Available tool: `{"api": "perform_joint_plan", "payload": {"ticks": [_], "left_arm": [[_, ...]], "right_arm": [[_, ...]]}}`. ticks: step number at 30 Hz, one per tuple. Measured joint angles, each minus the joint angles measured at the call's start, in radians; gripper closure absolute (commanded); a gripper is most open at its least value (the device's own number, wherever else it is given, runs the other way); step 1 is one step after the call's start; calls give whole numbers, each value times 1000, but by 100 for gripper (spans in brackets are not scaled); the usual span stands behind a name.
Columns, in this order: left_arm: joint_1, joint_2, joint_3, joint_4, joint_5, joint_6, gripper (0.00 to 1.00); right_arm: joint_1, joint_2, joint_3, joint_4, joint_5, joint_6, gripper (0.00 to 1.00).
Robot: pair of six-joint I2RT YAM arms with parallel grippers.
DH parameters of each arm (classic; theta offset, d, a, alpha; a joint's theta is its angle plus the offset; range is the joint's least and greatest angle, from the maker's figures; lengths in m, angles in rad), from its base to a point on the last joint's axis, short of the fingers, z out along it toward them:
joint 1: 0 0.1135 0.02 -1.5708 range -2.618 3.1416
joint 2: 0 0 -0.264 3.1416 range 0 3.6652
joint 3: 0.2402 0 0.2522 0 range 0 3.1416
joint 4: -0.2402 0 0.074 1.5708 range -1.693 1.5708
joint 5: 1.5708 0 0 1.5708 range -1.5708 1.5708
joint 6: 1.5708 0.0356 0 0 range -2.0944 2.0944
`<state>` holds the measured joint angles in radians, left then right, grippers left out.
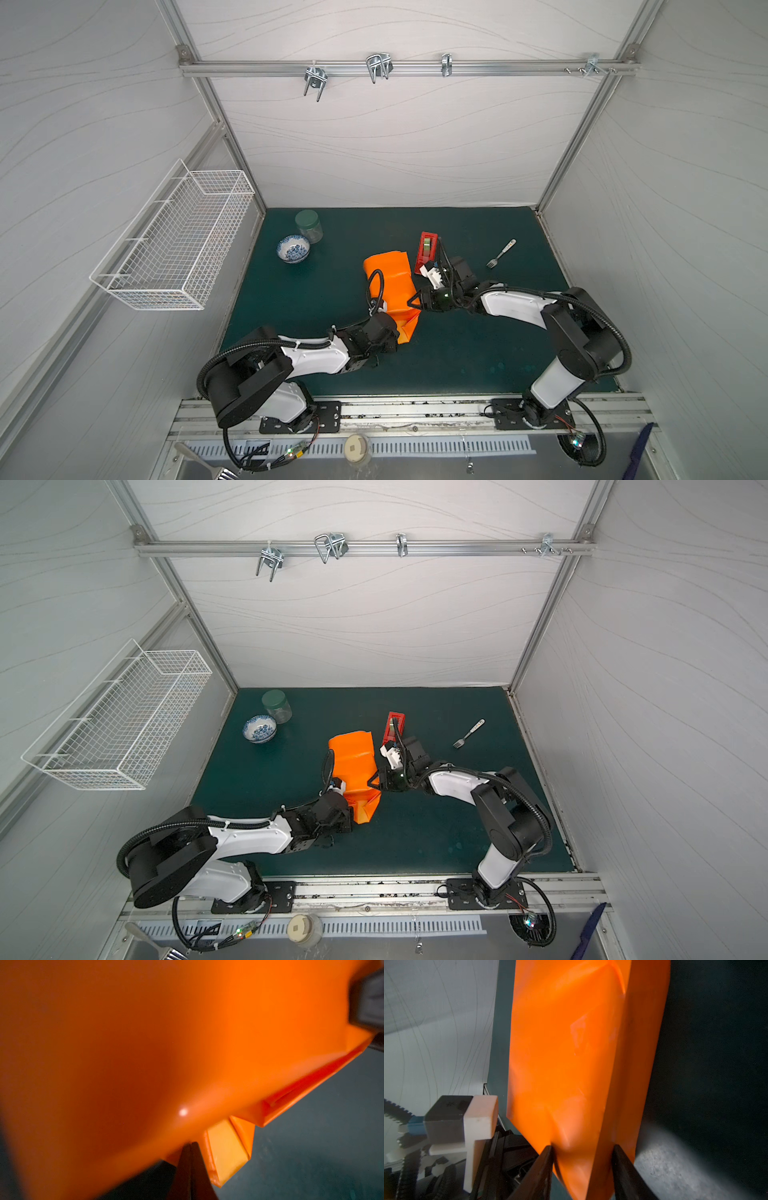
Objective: Wrap the gift box in paper
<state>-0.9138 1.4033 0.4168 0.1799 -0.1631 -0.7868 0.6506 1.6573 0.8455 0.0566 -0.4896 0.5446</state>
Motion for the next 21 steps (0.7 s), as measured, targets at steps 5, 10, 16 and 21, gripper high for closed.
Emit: {"api": "perform_joint_plan", "payload": {"ticks": [5,10,16,21], "left_arm": [[-39,4,0,8,-6,-21,100],[-79,5,0,9,-10,-41,100],[-90,3,3,-1,-23,-48,100],[-85,-24,5,-58,-32,-43,100]], "right_arm": [[0,0,0,0,0,0,54],[0,0,0,0,1,0,54],[3,0,1,1,4,0,54],[7,0,1,4,10,0,54]]}}
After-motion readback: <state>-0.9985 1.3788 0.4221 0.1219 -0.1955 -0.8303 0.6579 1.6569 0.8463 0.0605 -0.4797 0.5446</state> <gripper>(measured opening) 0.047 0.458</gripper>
